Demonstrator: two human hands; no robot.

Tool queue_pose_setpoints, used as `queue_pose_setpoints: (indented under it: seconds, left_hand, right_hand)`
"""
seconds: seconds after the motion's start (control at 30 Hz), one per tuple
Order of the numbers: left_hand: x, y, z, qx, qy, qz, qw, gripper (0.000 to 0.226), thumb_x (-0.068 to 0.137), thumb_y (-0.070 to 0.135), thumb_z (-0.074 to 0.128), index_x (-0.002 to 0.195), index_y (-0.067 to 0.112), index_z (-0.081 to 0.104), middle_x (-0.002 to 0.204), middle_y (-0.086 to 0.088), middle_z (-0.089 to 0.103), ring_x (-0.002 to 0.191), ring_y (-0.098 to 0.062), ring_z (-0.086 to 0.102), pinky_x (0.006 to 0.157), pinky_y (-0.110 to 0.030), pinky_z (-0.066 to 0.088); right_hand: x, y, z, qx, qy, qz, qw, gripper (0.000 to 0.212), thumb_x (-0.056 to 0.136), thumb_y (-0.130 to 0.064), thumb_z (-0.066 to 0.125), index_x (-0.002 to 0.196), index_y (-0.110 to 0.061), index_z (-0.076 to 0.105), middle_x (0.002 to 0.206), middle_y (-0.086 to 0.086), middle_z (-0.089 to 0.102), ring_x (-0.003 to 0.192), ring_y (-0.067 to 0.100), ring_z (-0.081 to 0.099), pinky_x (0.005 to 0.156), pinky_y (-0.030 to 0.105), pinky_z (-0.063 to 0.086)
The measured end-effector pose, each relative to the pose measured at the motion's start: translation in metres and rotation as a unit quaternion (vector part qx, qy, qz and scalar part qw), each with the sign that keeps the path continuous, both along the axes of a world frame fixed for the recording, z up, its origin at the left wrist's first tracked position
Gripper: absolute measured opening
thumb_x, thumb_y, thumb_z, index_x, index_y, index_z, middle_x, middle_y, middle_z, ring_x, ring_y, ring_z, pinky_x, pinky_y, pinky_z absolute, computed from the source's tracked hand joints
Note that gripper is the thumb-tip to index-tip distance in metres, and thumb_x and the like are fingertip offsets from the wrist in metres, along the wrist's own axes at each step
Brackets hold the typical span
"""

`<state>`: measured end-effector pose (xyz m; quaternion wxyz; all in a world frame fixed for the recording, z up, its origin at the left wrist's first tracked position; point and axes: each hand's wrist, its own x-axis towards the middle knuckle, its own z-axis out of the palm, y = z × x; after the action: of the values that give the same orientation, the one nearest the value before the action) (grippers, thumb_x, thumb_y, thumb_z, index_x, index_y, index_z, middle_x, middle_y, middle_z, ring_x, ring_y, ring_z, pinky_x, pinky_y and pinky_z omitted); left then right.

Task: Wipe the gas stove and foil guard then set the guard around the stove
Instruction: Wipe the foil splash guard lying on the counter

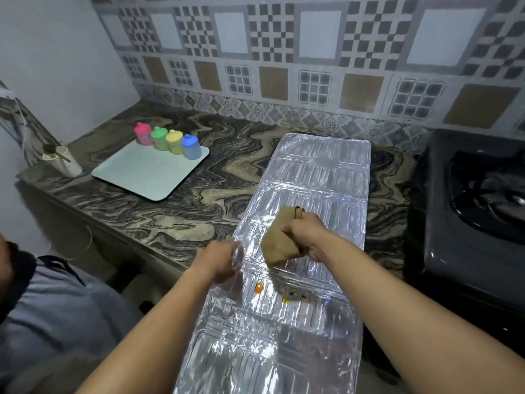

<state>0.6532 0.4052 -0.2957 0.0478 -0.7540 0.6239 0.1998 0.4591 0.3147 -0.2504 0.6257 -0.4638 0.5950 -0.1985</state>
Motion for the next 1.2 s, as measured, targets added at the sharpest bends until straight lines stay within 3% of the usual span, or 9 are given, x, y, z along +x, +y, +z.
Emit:
queue_pose_setpoints:
  seconds: [0.2,0.27,0.37,0.47,0.63,0.8,1.0,1.1,1.2]
  left_hand:
    - [0.018,-0.005,-0.022,-0.091,0.001,0.007,0.996,0.04,0.089,0.017,0.064,0.122,0.039,0.057,0.111,0.001,0.067,0.095,-0.019,0.061,0.088,-0.041,0.053]
    - [0.025,-0.006,-0.024,-0.149,0.017,0.03,0.988,0.037,0.09,0.014,0.063,0.119,0.036,0.062,0.102,0.004,0.07,0.091,-0.018,0.061,0.085,-0.042,0.054]
    - [0.035,-0.006,-0.025,-0.201,0.012,0.082,0.976,0.031,0.092,0.021,0.061,0.119,0.035,0.065,0.112,0.009,0.071,0.104,-0.017,0.06,0.092,-0.044,0.05]
    - [0.04,-0.006,-0.029,-0.185,-0.029,0.067,0.98,0.033,0.092,0.036,0.06,0.125,0.039,0.062,0.133,0.01,0.06,0.124,-0.021,0.049,0.101,-0.049,0.039]
    - [0.034,-0.009,-0.035,-0.176,-0.026,0.026,0.984,0.036,0.092,0.039,0.059,0.128,0.036,0.061,0.132,0.012,0.06,0.124,-0.019,0.044,0.099,-0.045,0.035]
    - [0.035,-0.002,-0.036,-0.199,0.054,0.03,0.978,0.04,0.089,0.021,0.06,0.127,0.035,0.062,0.122,0.012,0.067,0.109,-0.018,0.049,0.091,-0.048,0.043]
    - [0.034,0.017,-0.051,-0.103,-0.103,-0.027,0.989,0.063,0.094,0.052,0.012,0.152,0.031,0.027,0.161,0.006,0.023,0.149,-0.03,0.014,0.112,-0.056,0.022]
    - [0.034,0.023,-0.063,-0.071,-0.093,-0.016,0.993,0.059,0.097,0.053,0.003,0.154,0.038,-0.006,0.163,0.002,-0.014,0.148,-0.033,-0.018,0.116,-0.059,-0.003]
    - [0.032,0.025,-0.061,-0.063,-0.098,0.0,0.993,0.057,0.099,0.051,0.005,0.15,0.041,-0.018,0.16,-0.001,-0.023,0.144,-0.034,-0.027,0.114,-0.06,-0.011]
  right_hand:
    - [0.046,-0.011,-0.011,-0.003,-0.064,-0.032,0.997,0.021,0.08,0.002,0.052,0.092,-0.014,0.057,0.107,0.015,0.065,0.101,0.034,0.065,0.084,0.048,0.058]
    - [0.06,-0.011,-0.013,-0.007,-0.069,-0.037,0.997,0.028,0.082,-0.001,0.054,0.105,-0.015,0.058,0.113,0.012,0.064,0.105,0.033,0.064,0.089,0.046,0.057]
    - [0.066,-0.006,-0.026,-0.076,0.151,0.062,0.984,0.044,0.086,-0.014,0.058,0.129,-0.014,0.054,0.121,0.01,0.061,0.109,0.032,0.059,0.09,0.039,0.051]
    - [0.063,0.007,-0.042,-0.15,0.376,0.152,0.901,0.056,0.088,-0.023,0.064,0.14,-0.016,0.046,0.143,0.011,0.042,0.13,0.034,0.04,0.105,0.049,0.03]
    - [0.064,0.007,-0.048,-0.235,0.431,0.17,0.855,0.089,0.084,-0.043,0.067,0.154,-0.014,0.019,0.16,0.015,0.016,0.146,0.039,0.016,0.117,0.063,0.008]
    - [0.076,0.006,-0.068,-0.331,0.36,0.309,0.816,0.071,0.101,-0.049,0.038,0.16,-0.022,0.009,0.168,0.002,-0.006,0.153,0.032,-0.012,0.118,0.058,-0.01]
    - [0.086,0.009,-0.091,-0.329,0.373,0.335,0.801,0.072,0.101,-0.059,0.017,0.16,-0.025,-0.008,0.167,0.008,-0.015,0.15,0.037,-0.021,0.12,0.053,-0.016]
    - [0.082,0.011,-0.103,-0.35,0.413,0.356,0.762,0.079,0.098,-0.066,0.01,0.157,-0.024,-0.02,0.162,0.009,-0.028,0.146,0.037,-0.031,0.119,0.055,-0.013]
    - [0.079,0.013,-0.11,-0.359,0.429,0.36,0.747,0.079,0.098,-0.066,0.008,0.156,-0.021,-0.021,0.161,0.01,-0.031,0.145,0.036,-0.033,0.119,0.055,-0.011]
